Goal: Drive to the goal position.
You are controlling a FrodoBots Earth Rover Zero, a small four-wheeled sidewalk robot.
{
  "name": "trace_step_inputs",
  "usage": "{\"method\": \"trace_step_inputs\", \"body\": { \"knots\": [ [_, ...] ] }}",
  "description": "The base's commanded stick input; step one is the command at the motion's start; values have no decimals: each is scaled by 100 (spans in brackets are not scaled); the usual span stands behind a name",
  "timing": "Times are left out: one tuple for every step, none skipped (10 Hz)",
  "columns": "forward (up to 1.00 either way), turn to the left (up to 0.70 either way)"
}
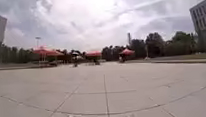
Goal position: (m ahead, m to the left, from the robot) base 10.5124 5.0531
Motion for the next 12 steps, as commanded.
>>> {"method": "trace_step_inputs", "body": {
  "knots": [
    [85, -1],
    [85, -2],
    [85, -4],
    [85, -4],
    [85, -4],
    [85, -4],
    [85, -4],
    [85, -4],
    [85, -4],
    [85, -4],
    [85, -4],
    [85, -4]
  ]
}}
